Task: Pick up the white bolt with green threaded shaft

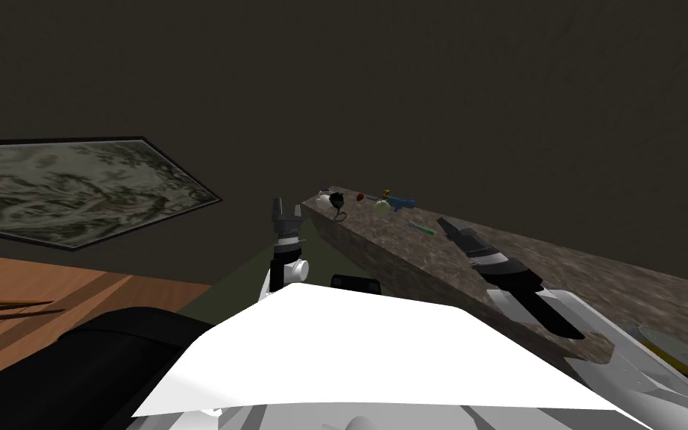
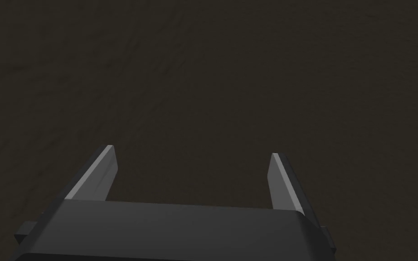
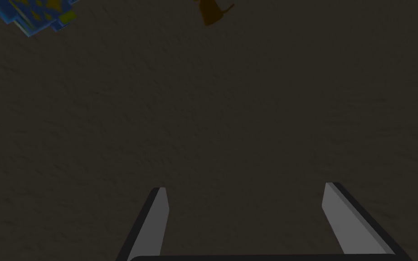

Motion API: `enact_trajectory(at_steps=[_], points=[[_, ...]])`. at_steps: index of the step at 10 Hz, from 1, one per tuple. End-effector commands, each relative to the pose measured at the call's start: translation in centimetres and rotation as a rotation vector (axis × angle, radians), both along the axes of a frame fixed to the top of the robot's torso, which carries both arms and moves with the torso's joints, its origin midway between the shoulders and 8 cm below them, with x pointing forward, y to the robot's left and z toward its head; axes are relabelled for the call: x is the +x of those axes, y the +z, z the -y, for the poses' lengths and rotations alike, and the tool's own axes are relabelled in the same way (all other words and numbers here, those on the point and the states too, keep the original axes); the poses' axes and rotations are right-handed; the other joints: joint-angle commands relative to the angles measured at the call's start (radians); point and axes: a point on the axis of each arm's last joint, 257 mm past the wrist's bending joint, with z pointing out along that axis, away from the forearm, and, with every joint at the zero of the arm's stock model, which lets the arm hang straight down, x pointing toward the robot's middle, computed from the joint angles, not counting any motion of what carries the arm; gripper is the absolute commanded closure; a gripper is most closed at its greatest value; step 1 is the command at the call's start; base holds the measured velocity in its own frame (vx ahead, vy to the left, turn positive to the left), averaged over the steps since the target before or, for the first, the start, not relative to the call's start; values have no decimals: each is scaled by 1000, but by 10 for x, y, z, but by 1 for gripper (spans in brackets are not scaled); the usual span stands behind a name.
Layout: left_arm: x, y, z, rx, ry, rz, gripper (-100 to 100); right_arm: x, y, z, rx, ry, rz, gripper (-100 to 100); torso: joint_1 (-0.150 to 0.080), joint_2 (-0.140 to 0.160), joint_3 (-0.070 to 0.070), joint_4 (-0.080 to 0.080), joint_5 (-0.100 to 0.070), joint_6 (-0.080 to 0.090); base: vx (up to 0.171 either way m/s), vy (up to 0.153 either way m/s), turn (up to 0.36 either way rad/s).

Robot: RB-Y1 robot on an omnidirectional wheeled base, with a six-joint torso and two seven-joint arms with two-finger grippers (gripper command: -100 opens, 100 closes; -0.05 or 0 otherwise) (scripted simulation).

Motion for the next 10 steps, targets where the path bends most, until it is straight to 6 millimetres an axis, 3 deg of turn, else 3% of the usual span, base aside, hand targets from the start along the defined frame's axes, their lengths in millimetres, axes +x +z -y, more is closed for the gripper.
enact_trajectory(at_steps=[1, 2, 5, 6, 7, 8, 9, 10], points=[[0, 0, 0, 0, 0, 0, 0, 1, -3, 6, -46, 3, -20, -100, 0, 0, 0, 0, 0, 0, 17, 49, 92], [0, 0, 0, 0, 0, 0, 0, 3, -17, 19, -101, -10, -57, -100, -1, 1, 0, 0, 0, 1, 29, 68, 211], [0, 0, 0, 0, 0, 0, 0, 6, -28, 33, -189, -7, -101, -100, 0, 0, 0, 0, 0, 0, 30, 51, 138], [0, 0, 0, 0, 0, 0, 0, 7, -43, 48, -244, -18, -144, -100, -1, 0, 0, 0, 0, 1, 30, 42, 198], [0, 0, 0, 0, 0, 0, 0, 7, -41, 48, -260, -11, -146, -100, -1, 0, 0, 0, 0, 0, 28, 40, 113], [0, 0, 0, 0, 0, 0, 0, 7, -56, 64, -316, -21, -191, -100, -1, 0, 0, 0, 0, 1, 33, 58, 180], [0, 0, 0, 0, 0, 0, 0, 8, -54, 64, -331, -15, -193, -100, 0, 0, 0, 0, 0, 0, 26, 38, 120], [0, 0, 0, 0, 0, 0, 0, 6, -68, 78, -386, -20, -237, -100, -1, 0, 0, 0, 0, 1, 31, 38, 241]])
